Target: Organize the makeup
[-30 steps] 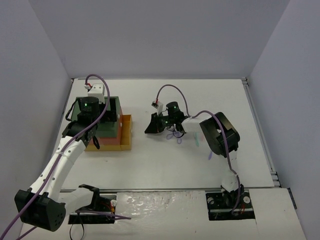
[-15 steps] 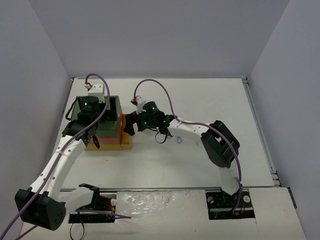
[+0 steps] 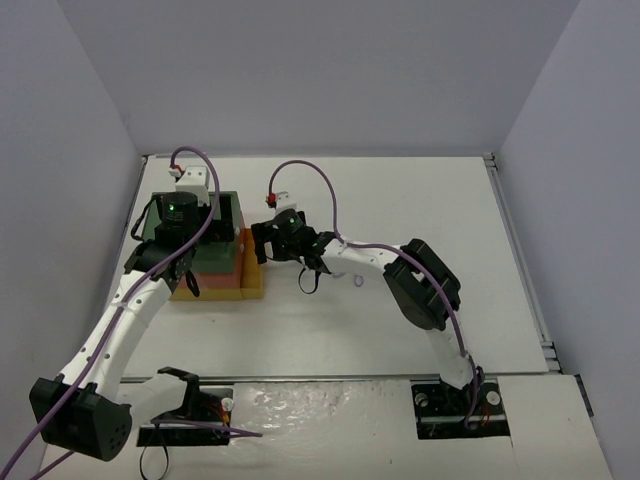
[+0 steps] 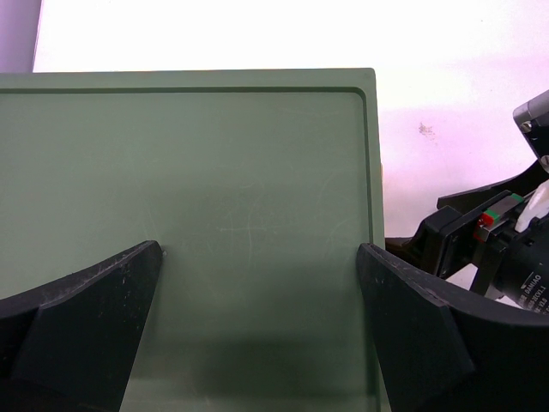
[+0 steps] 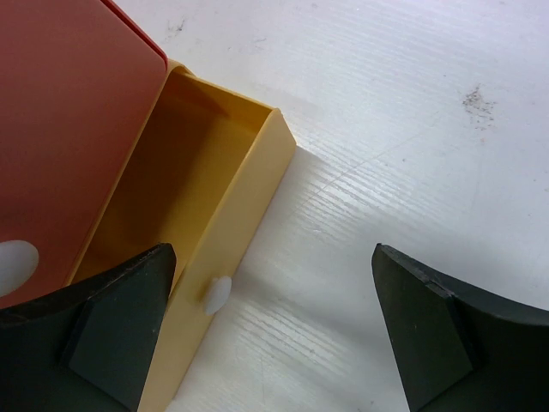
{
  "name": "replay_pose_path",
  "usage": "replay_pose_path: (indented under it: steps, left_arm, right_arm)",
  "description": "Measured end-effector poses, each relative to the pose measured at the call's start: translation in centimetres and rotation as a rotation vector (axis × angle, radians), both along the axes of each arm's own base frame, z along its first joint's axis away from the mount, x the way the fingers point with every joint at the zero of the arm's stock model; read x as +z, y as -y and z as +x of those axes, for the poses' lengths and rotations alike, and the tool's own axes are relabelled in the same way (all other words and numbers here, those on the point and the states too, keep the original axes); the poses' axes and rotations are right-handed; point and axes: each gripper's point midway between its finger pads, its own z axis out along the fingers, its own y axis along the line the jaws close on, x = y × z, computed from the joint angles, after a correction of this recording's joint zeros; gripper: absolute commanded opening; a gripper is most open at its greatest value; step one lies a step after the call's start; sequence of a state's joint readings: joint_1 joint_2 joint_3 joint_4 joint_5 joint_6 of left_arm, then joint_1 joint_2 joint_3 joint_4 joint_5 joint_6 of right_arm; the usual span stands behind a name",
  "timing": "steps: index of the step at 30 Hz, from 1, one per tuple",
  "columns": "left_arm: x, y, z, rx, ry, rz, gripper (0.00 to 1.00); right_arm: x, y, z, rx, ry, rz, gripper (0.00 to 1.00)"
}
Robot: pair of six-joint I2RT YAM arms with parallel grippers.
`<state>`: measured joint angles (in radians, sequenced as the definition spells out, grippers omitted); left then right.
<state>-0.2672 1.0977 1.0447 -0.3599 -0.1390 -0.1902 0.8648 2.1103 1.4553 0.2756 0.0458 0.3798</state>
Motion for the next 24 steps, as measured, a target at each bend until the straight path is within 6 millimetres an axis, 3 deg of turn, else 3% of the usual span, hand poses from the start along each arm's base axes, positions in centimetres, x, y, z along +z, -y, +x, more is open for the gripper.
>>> replay_pose_path:
  steps: [8,24]
  left_arm:
    - [0.0,0.0,0.0,0.001,0.000,0.001,0.97]
    - [0.0,-0.1,0.0,0.006,0.001,0.004,0.97]
  right_arm:
    - [-0.1,0.8,0.6,-0.082,0.023,-0.029,0.95]
    - [0.1,5.9,0.6,-0.229,0.039,-0.175,0.94]
